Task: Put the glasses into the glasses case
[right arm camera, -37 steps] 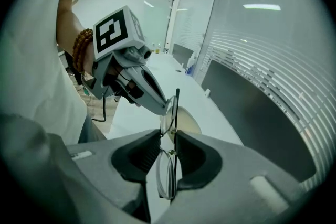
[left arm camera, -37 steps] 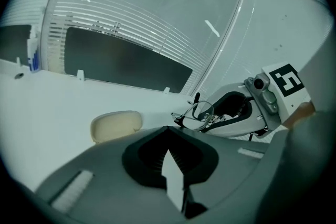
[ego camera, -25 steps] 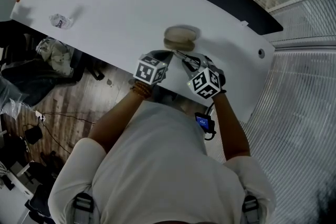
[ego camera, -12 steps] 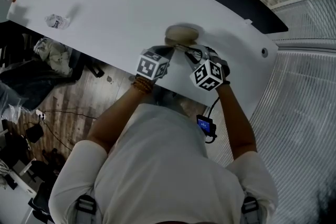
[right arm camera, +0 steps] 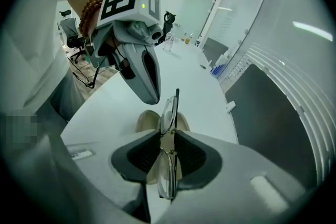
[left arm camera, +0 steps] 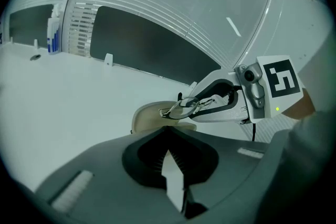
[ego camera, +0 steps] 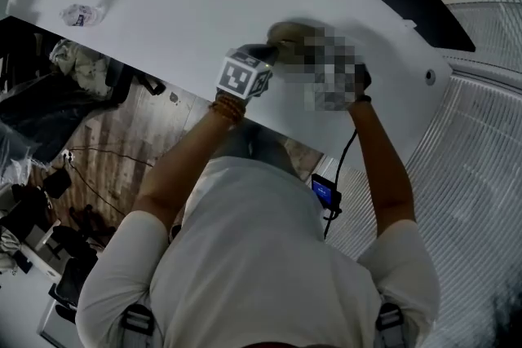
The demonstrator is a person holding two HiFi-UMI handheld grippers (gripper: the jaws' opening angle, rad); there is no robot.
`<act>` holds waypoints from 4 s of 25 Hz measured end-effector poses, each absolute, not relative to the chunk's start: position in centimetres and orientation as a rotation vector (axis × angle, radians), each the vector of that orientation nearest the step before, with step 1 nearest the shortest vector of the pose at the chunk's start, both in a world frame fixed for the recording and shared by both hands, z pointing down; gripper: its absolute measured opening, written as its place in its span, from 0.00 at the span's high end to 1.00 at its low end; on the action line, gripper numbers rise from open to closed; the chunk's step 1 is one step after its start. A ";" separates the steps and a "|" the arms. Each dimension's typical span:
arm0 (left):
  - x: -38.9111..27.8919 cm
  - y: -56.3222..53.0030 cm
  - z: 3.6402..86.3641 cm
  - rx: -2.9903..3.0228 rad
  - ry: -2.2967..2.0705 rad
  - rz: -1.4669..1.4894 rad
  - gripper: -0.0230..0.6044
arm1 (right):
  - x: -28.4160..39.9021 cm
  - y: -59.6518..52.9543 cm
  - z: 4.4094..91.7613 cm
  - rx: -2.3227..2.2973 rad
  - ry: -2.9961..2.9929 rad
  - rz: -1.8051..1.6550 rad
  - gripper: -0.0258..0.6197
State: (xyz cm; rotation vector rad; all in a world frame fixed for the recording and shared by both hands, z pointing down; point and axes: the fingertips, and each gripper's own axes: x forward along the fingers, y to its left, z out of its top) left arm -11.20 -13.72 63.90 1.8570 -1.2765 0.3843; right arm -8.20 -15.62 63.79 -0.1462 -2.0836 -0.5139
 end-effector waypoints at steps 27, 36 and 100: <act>-11.9 -15.5 68.4 1.809 -1.246 0.434 0.96 | -8.5 -17.7 71.9 -0.259 -1.988 -0.509 0.81; -12.1 -15.3 69.0 1.802 -1.240 0.436 0.96 | -8.3 -18.0 72.5 -0.251 -1.984 -0.506 0.79; 0.9 -10.3 37.5 2.462 -1.143 -0.011 0.96 | 3.9 -10.4 37.1 1.050 -2.713 0.123 0.96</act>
